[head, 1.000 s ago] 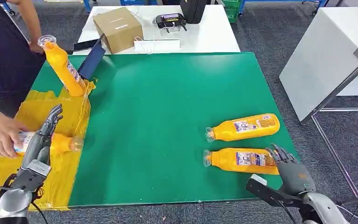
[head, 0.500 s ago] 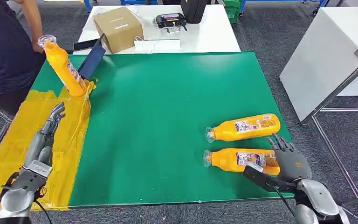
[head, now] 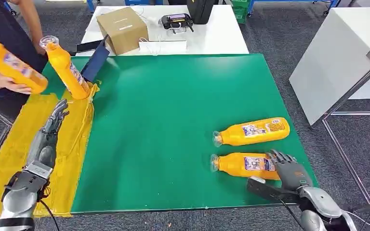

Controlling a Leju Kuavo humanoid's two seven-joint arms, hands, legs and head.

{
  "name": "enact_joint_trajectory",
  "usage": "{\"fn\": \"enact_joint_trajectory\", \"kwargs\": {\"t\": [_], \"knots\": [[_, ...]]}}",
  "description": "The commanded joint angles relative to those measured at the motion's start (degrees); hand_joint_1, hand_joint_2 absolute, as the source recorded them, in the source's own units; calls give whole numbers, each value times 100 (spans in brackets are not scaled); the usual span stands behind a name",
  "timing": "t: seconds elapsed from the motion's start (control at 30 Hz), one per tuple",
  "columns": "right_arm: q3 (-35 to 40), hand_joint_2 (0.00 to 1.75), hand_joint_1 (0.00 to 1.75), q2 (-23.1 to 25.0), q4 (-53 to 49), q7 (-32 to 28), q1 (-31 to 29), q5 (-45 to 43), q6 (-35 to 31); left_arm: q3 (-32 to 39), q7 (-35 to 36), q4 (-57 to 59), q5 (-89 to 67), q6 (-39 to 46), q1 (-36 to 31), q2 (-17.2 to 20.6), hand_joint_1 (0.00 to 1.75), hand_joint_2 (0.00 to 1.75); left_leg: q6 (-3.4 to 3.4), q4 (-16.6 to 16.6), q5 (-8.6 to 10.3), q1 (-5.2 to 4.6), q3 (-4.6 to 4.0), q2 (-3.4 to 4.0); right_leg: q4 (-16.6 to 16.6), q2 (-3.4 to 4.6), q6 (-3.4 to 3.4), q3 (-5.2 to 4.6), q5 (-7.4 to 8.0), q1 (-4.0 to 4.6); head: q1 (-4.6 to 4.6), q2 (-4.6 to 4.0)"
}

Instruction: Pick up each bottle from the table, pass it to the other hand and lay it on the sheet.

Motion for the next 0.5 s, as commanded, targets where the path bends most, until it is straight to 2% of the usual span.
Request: {"fn": "enact_joint_trajectory", "kwargs": {"t": [0.03,0.07,0.27,0.4,0.5], "knots": [[1063,175,164,-585,1741,-46,-360,-482,535,-614,-111,1176,143,-62,-983,-81,0,0,-4,-7,3,12,22,-33,-19,-6,-6,36,0,9,0,0],[1172,175,175,-587,1933,-65,-421,-482,539,-680,-121,1282,158,-66,-1080,-88,0,0,-6,-9,4,14,28,-42,-23,-7,-9,43,-2,11,0,0],[1438,175,175,-443,2675,-146,-707,-534,378,-962,-166,1447,232,-32,-1305,-62,0,0,-4,-9,2,17,58,-26,-26,-3,-7,62,1,14,4,0],[1438,175,175,-443,2675,-146,-707,-534,378,-962,-166,1447,232,-32,-1305,-62,0,0,-14,-10,-24,36,121,-11,-51,15,-18,66,-5,27,7,0],[1438,175,175,-443,2675,-146,-707,-534,378,-962,-166,1447,232,-32,-1305,-62,0,0,-6,-12,-21,36,128,-12,-55,9,-32,73,-14,25,7,0]]}}
